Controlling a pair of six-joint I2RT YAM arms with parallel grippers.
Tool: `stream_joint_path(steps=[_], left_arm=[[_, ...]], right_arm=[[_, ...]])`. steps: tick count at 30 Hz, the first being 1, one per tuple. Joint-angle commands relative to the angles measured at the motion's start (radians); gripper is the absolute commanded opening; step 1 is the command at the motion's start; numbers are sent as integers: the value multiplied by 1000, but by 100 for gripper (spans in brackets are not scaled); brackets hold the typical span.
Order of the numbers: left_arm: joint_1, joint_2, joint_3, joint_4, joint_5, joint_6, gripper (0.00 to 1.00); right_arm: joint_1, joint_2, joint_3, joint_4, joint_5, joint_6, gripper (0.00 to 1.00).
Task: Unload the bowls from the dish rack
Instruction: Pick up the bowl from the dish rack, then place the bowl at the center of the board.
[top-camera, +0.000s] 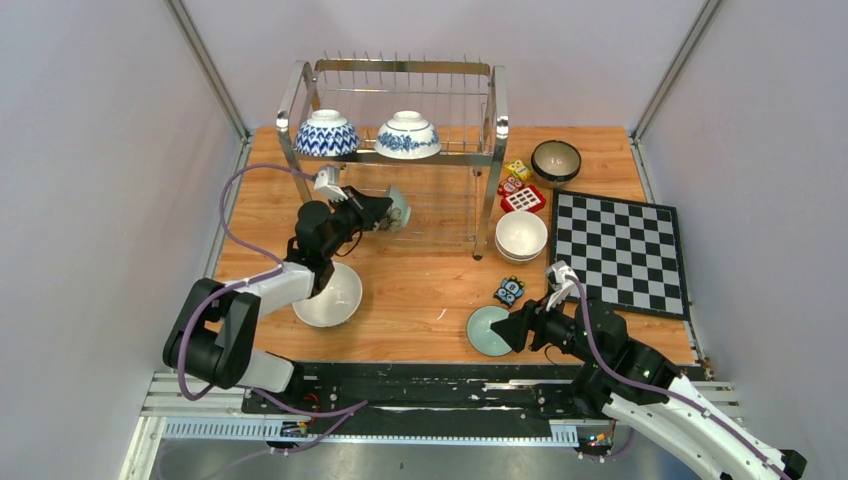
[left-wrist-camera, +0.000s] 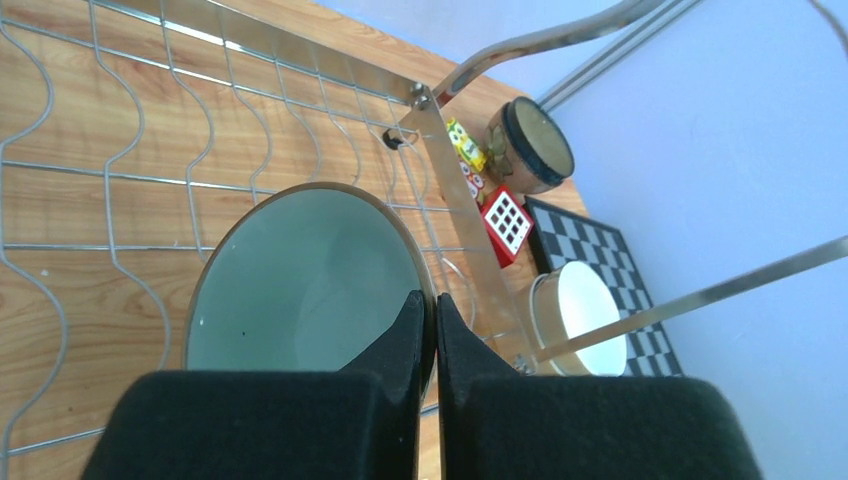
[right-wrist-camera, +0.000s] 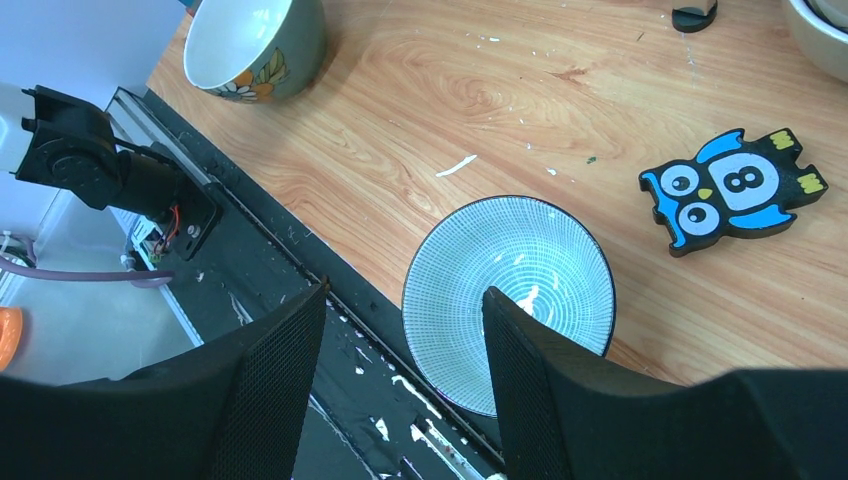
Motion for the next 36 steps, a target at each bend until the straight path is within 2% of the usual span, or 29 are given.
stream_joint_path(steps=[1, 7, 15, 19, 28, 36], left_arm=[[12, -42, 46, 44, -40, -153, 0], [11, -78, 59, 4, -32, -186, 0], [11, -160, -18, 23, -12, -277, 0], [11, -220, -47, -12, 6, -275, 0], [10, -404, -91, -215, 42, -222, 0], [8, -620, -63, -543, 63, -138, 0]], right_arm=[[-10, 0, -2, 13, 5, 15, 62], [-9, 2, -7, 25, 4, 21, 62], [-9, 36, -3, 72, -9, 42, 63], [-10, 81, 8, 100, -22, 47, 63], [-9, 146, 24, 140, -38, 57, 63], [-9, 190, 65, 132, -41, 46, 62]])
